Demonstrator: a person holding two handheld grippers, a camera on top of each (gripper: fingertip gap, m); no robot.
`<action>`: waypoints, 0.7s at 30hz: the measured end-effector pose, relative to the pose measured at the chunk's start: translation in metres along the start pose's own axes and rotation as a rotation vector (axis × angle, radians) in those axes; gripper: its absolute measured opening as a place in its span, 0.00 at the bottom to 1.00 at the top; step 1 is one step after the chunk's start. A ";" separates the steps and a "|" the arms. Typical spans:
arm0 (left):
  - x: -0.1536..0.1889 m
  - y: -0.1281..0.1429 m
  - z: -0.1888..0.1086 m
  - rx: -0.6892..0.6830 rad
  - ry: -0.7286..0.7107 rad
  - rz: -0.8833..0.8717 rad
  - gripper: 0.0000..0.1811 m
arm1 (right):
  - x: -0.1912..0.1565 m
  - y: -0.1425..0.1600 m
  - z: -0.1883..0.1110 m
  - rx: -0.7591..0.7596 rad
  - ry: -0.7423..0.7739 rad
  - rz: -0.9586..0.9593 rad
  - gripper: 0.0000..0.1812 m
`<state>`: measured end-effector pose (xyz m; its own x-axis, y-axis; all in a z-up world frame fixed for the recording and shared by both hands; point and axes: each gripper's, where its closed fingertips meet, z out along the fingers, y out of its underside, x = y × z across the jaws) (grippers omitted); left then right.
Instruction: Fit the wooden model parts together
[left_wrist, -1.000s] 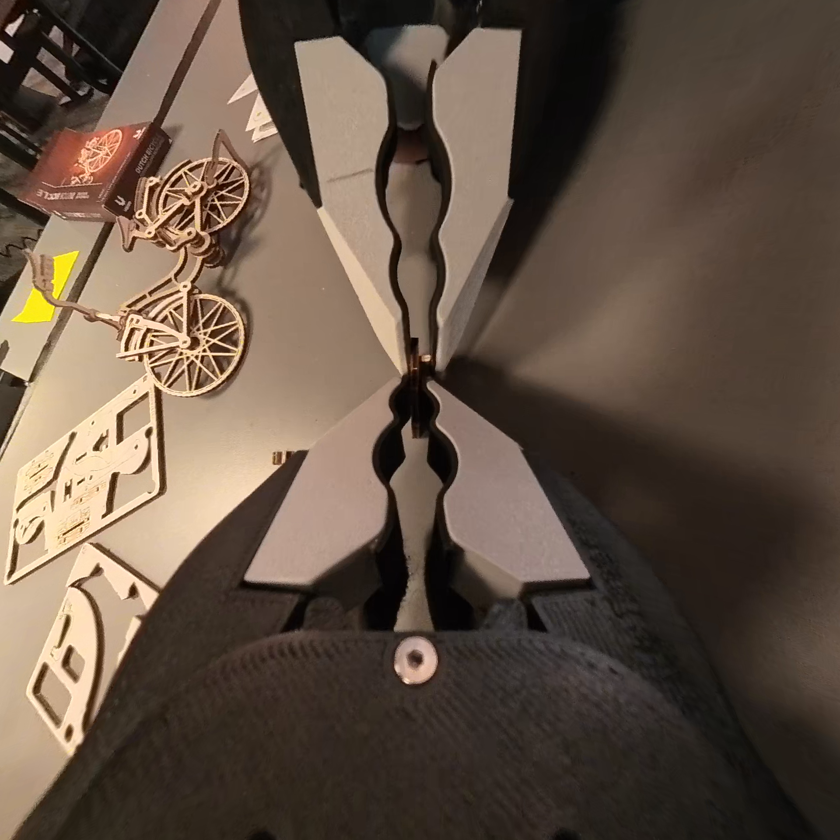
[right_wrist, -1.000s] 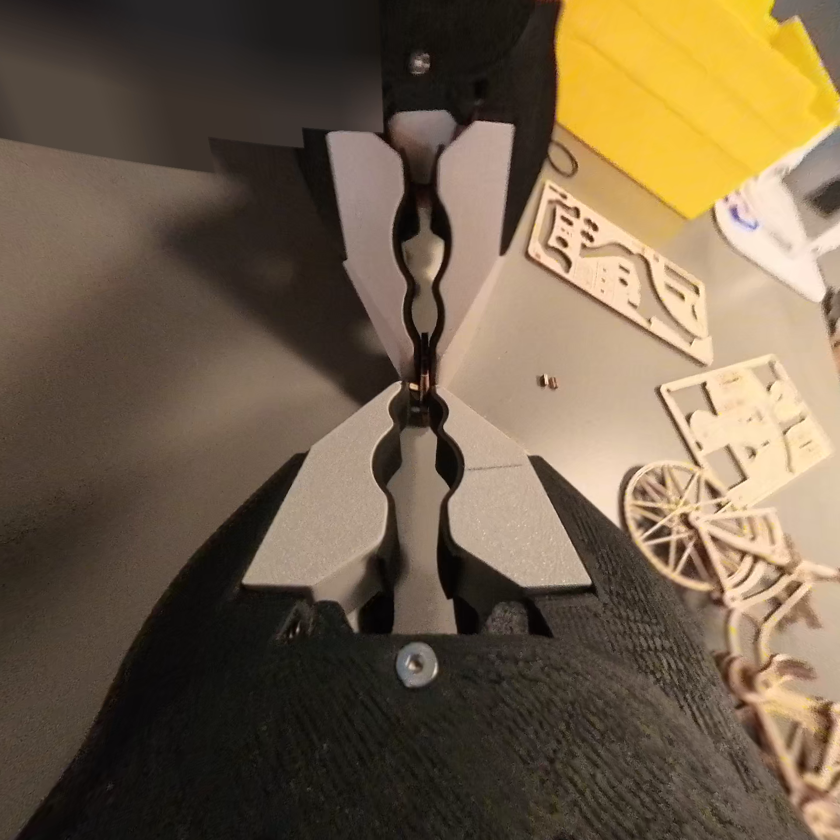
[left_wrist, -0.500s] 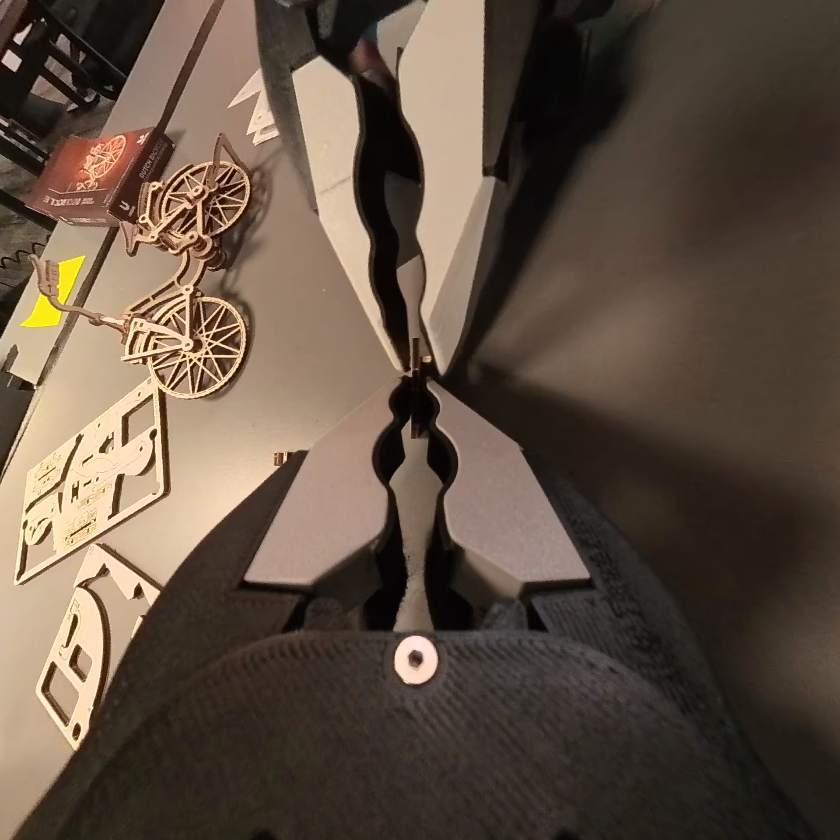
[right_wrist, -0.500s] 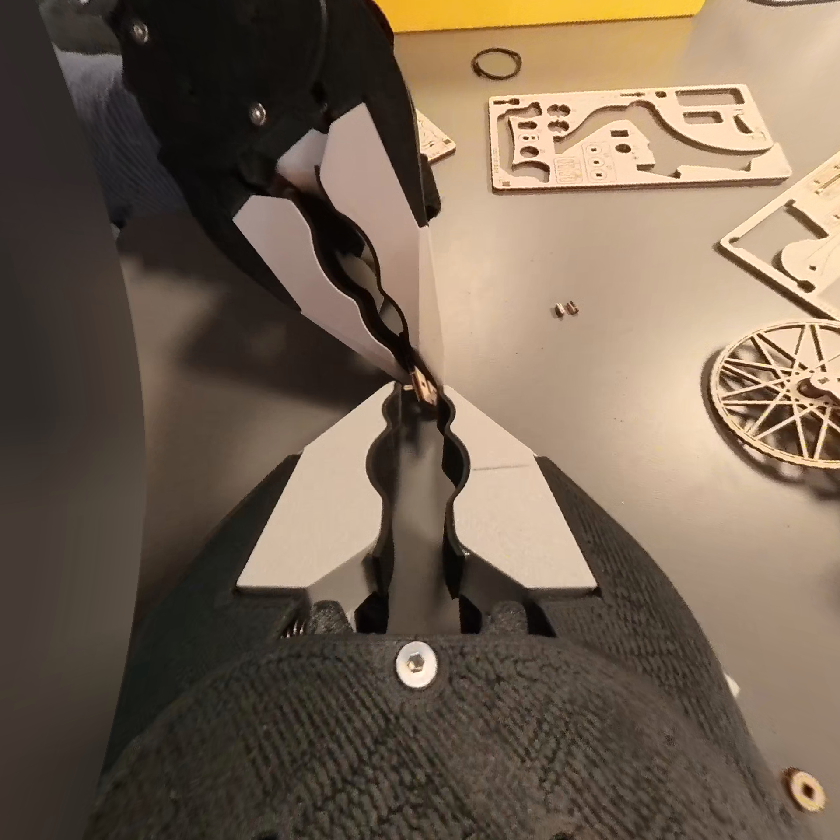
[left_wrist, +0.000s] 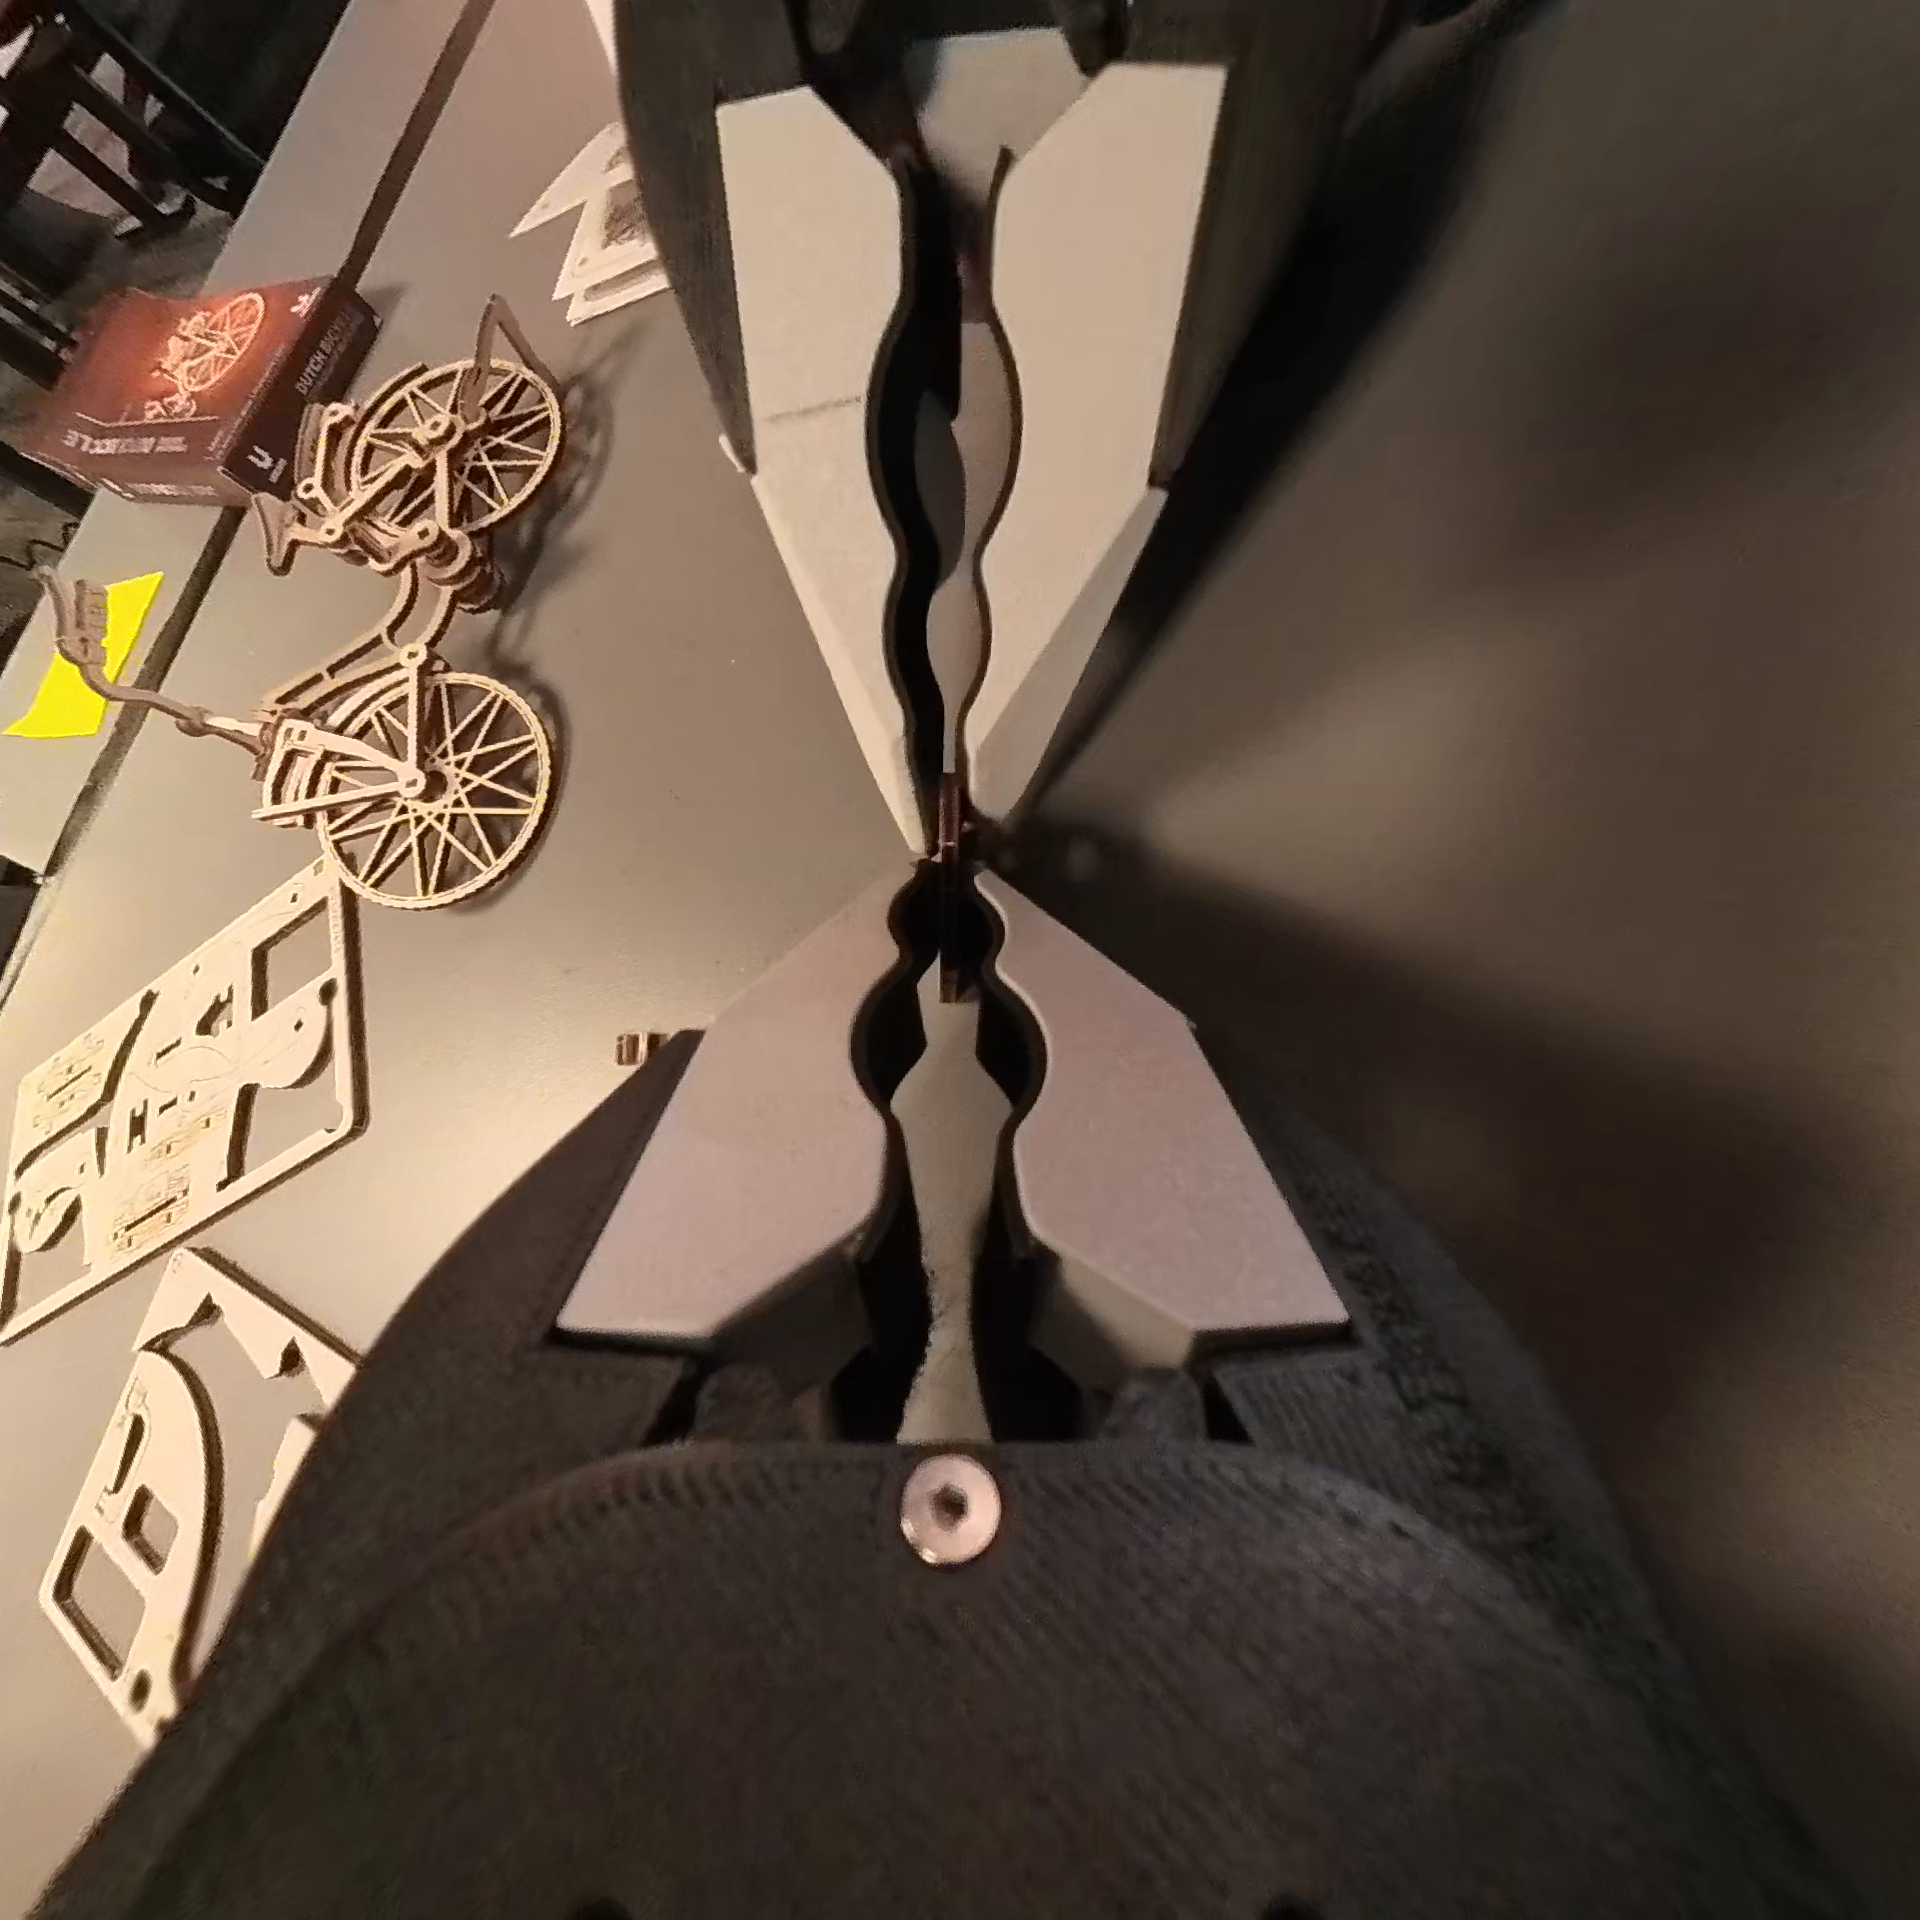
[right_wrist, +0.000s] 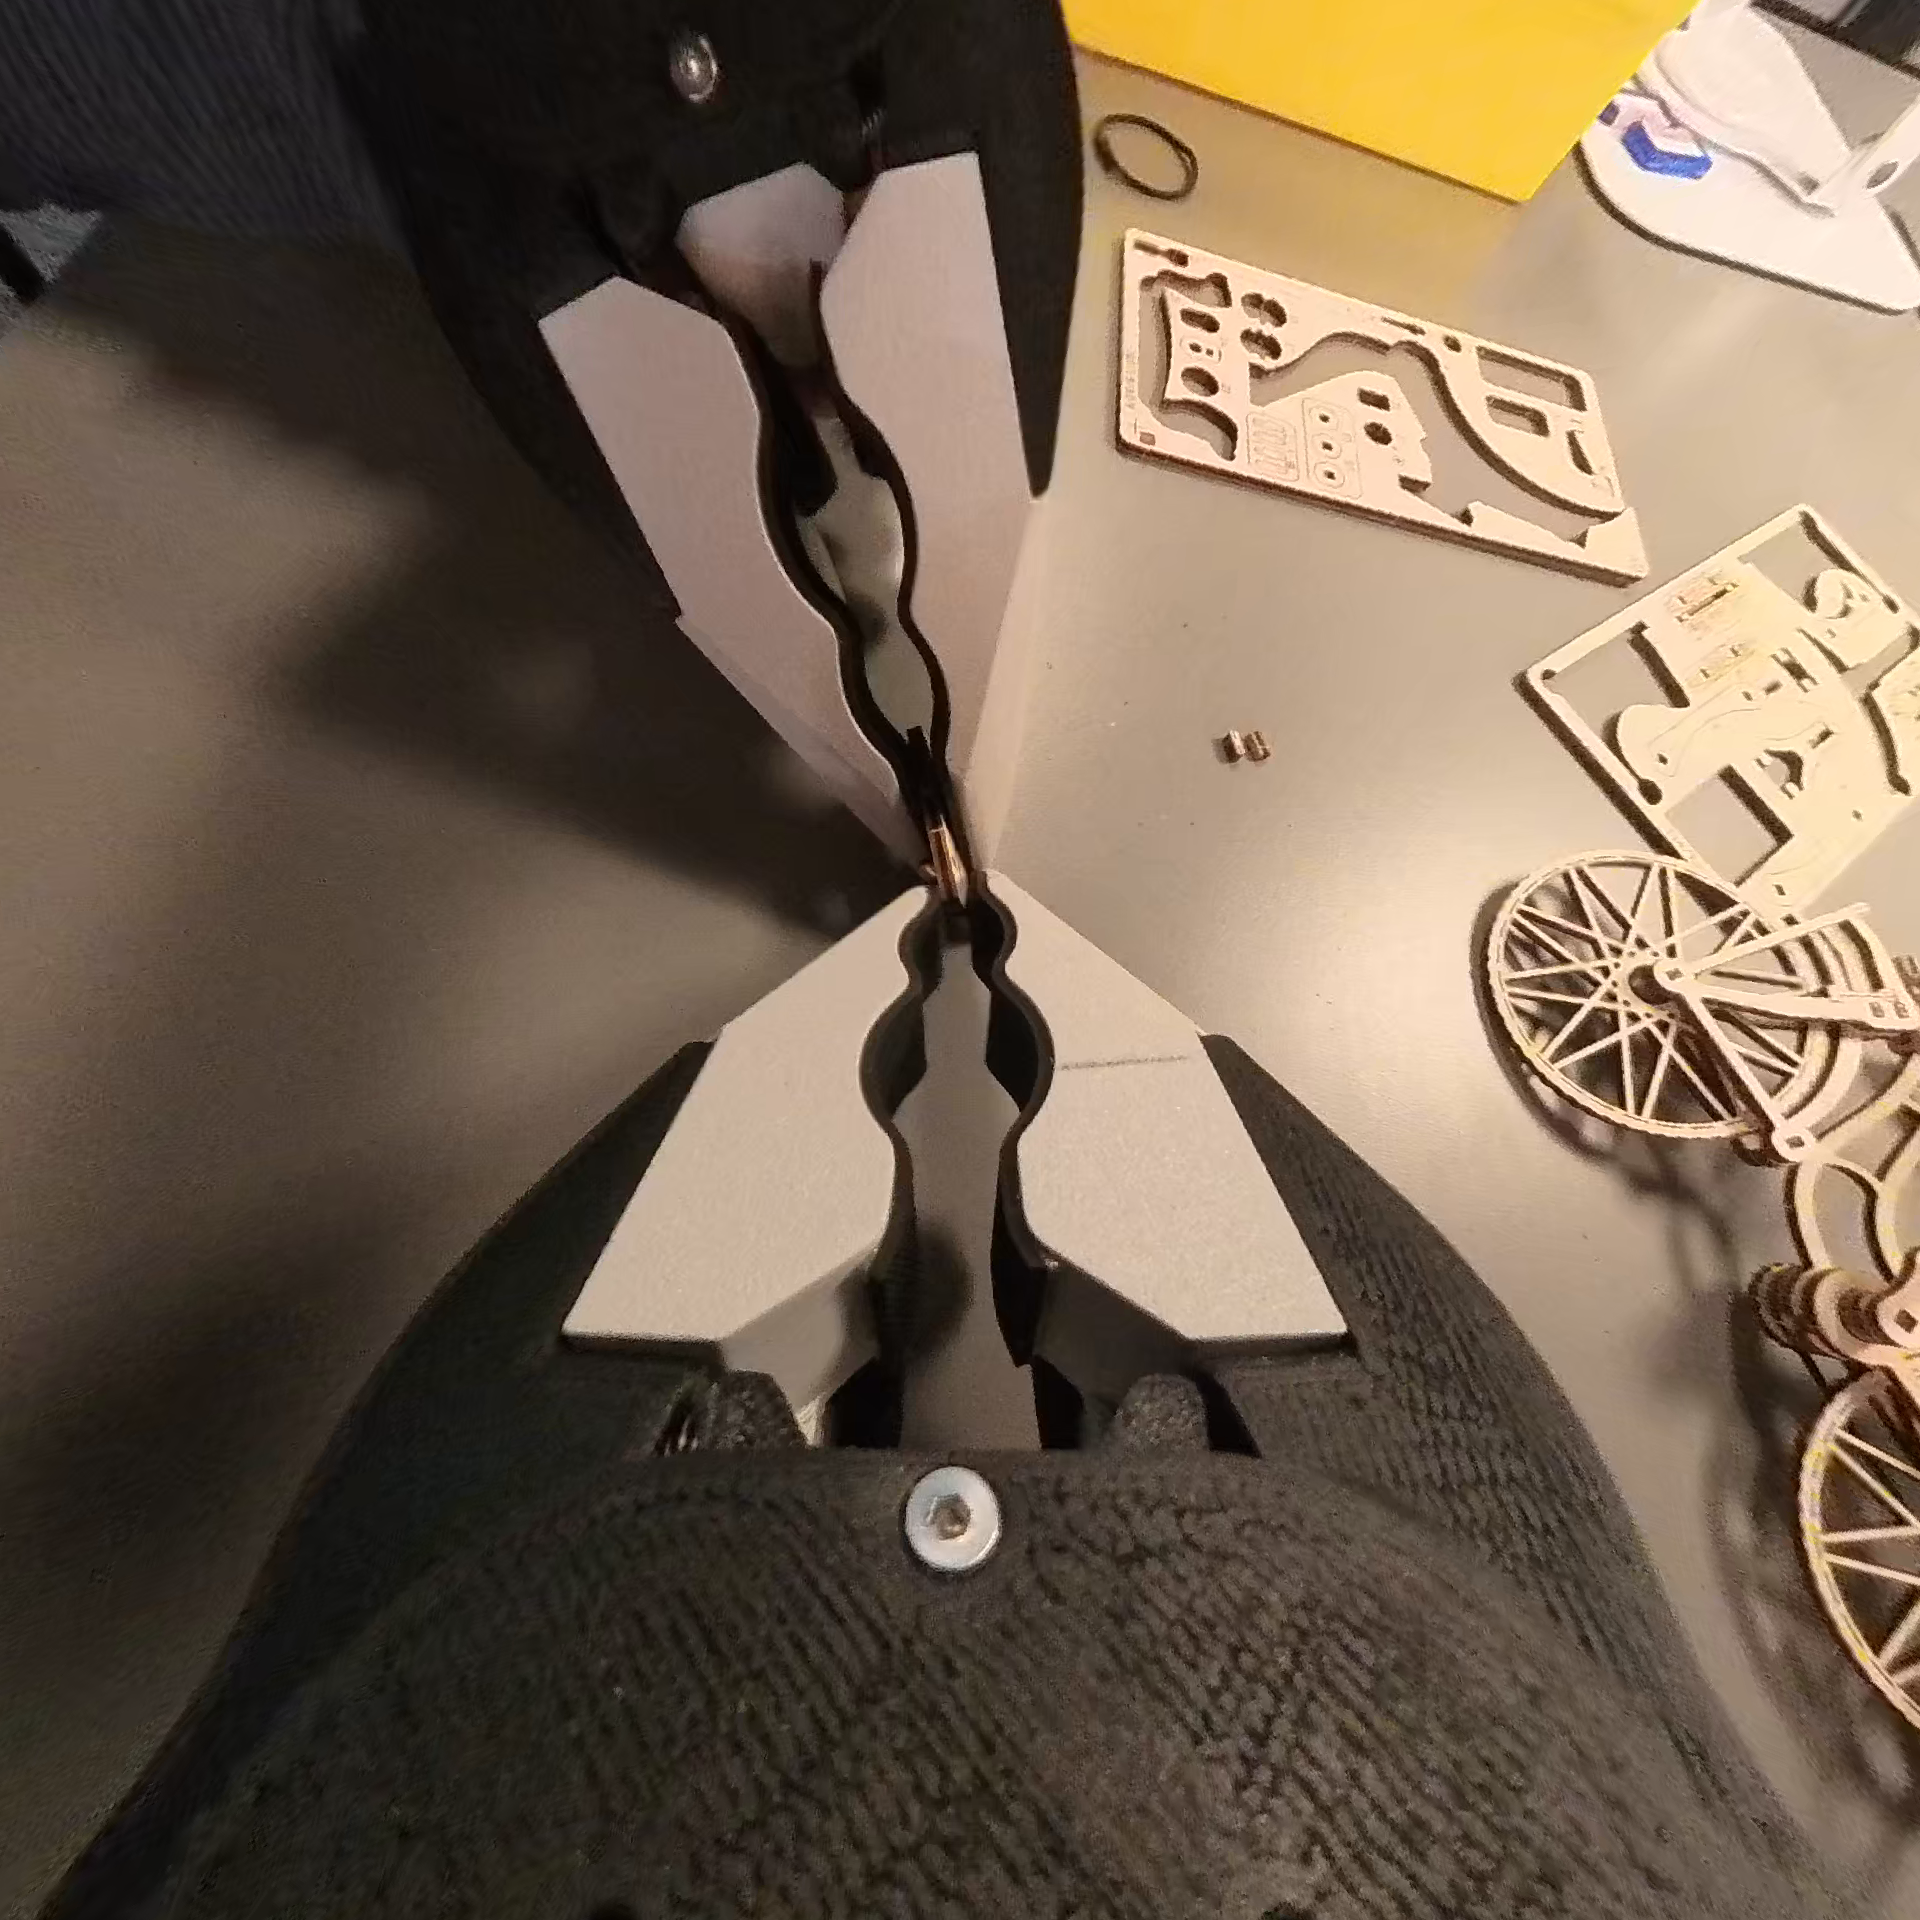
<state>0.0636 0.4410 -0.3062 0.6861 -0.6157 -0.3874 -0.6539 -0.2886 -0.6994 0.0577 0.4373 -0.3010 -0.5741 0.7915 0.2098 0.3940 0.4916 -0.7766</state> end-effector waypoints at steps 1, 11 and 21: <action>0.000 0.000 0.000 0.001 0.001 0.003 0.01 | -0.001 0.000 0.000 0.003 -0.011 0.007 0.02; -0.010 0.003 0.001 -0.022 -0.073 -0.013 0.01 | 0.003 -0.006 -0.006 0.052 -0.008 0.045 0.16; -0.045 -0.001 -0.014 0.015 -0.364 -0.014 0.00 | 0.031 -0.009 -0.025 0.121 0.327 -0.110 0.18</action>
<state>0.0287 0.4587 -0.2796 0.7656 -0.3091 -0.5642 -0.6405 -0.2833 -0.7138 0.0543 0.4662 -0.2723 -0.3406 0.8201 0.4599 0.2431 0.5493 -0.7995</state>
